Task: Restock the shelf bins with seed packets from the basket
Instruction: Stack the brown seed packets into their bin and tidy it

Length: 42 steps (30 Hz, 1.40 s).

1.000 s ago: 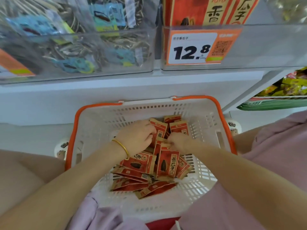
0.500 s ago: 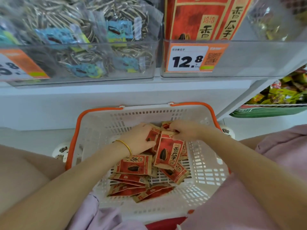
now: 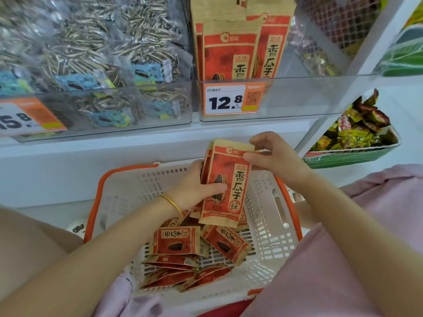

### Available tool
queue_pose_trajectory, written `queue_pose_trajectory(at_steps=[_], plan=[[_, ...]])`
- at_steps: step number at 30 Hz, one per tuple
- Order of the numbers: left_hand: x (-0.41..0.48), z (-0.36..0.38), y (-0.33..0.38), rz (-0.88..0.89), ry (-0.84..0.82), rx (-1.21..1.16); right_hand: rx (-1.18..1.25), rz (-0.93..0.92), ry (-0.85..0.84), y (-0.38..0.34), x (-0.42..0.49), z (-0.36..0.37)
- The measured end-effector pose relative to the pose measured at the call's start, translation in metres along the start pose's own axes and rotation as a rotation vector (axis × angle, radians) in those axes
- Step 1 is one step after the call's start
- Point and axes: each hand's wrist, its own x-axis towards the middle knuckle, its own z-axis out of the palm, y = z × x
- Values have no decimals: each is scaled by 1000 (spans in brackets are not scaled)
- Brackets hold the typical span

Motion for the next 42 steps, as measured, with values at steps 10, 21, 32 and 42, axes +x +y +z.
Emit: queue_pose_trajectory(at_steps=[10, 21, 32, 42], plan=[[17, 3, 79, 197, 128, -73, 389, -81, -194, -5, -31, -8], [24, 8, 133, 288, 260, -112, 541, -219, -174, -39, -40, -44], [40, -35, 233, 653, 528, 486, 379, -443, 64, -122, 7, -103], [63, -53, 208, 553, 584, 919, -67, -375, 148, -121, 73, -90]])
